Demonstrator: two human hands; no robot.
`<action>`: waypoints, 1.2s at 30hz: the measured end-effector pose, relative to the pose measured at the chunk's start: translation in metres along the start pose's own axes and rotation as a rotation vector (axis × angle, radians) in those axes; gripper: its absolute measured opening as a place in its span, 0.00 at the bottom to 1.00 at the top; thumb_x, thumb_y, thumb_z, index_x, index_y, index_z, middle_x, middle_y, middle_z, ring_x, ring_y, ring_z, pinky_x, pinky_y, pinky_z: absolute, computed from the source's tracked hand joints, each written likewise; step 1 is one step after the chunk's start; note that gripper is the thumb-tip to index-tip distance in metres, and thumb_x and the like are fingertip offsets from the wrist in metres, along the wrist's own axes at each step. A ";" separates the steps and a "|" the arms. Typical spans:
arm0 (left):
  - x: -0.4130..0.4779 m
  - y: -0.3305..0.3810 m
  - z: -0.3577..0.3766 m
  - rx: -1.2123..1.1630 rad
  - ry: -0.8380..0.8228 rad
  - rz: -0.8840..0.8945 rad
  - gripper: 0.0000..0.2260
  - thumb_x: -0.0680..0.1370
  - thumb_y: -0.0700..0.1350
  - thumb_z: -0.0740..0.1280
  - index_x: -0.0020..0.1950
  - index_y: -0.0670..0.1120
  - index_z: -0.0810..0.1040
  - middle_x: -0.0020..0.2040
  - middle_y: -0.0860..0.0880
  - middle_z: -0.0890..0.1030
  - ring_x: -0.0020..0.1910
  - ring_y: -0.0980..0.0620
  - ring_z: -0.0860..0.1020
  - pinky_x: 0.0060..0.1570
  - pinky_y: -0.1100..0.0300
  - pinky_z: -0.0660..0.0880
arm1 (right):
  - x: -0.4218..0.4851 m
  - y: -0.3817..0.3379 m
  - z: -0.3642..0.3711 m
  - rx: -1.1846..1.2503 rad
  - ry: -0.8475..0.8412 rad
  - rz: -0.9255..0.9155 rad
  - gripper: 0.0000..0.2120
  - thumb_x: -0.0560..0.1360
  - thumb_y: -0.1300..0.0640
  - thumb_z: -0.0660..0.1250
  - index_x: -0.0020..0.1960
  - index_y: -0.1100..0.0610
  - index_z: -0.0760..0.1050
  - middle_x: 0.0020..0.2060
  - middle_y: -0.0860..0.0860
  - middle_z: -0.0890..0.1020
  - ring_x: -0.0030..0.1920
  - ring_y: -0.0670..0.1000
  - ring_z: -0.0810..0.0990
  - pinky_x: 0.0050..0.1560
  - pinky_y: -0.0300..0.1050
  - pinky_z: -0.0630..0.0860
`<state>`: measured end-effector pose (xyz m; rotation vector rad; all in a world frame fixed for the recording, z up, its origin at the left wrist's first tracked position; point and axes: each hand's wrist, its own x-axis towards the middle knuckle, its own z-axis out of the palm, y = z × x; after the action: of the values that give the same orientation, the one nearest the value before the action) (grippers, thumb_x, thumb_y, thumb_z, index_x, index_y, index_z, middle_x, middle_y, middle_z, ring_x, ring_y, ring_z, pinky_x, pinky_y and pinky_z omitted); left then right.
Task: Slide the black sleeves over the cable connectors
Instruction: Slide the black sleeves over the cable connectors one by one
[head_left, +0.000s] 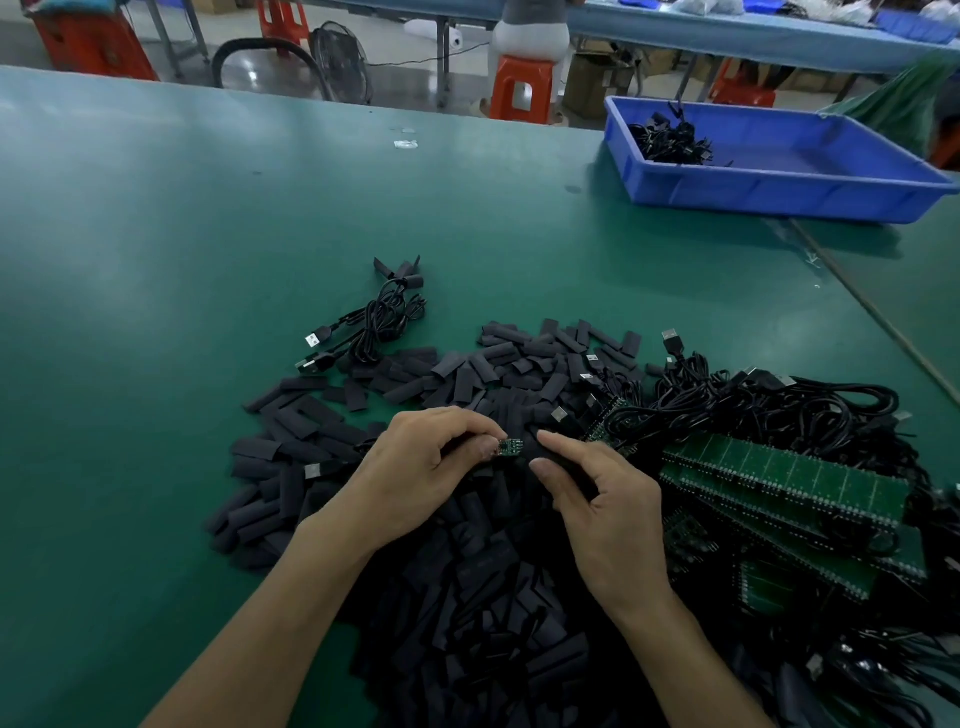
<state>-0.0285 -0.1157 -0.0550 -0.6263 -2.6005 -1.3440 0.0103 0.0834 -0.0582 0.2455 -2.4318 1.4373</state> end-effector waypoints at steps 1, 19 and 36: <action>0.000 0.001 -0.001 -0.026 -0.004 -0.013 0.06 0.80 0.42 0.70 0.54 0.49 0.85 0.46 0.59 0.84 0.48 0.62 0.81 0.48 0.69 0.76 | 0.000 0.001 -0.001 0.023 -0.013 0.007 0.15 0.74 0.50 0.70 0.60 0.50 0.82 0.50 0.35 0.80 0.54 0.34 0.79 0.56 0.27 0.73; 0.010 0.001 -0.010 -0.055 -0.057 -0.056 0.04 0.80 0.47 0.70 0.50 0.55 0.84 0.41 0.62 0.84 0.41 0.58 0.82 0.42 0.68 0.74 | 0.004 0.000 -0.007 0.098 -0.111 0.119 0.11 0.73 0.43 0.70 0.55 0.36 0.80 0.45 0.36 0.84 0.44 0.37 0.81 0.48 0.32 0.76; 0.008 0.009 -0.008 -0.130 0.032 -0.179 0.04 0.80 0.49 0.70 0.47 0.57 0.84 0.39 0.57 0.84 0.40 0.50 0.83 0.45 0.42 0.80 | 0.017 -0.016 -0.020 0.101 -0.202 0.185 0.11 0.76 0.55 0.73 0.58 0.51 0.82 0.29 0.50 0.83 0.21 0.45 0.75 0.27 0.35 0.72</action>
<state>-0.0326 -0.1149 -0.0413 -0.3921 -2.6121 -1.5724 0.0028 0.0934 -0.0297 0.2009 -2.6028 1.6923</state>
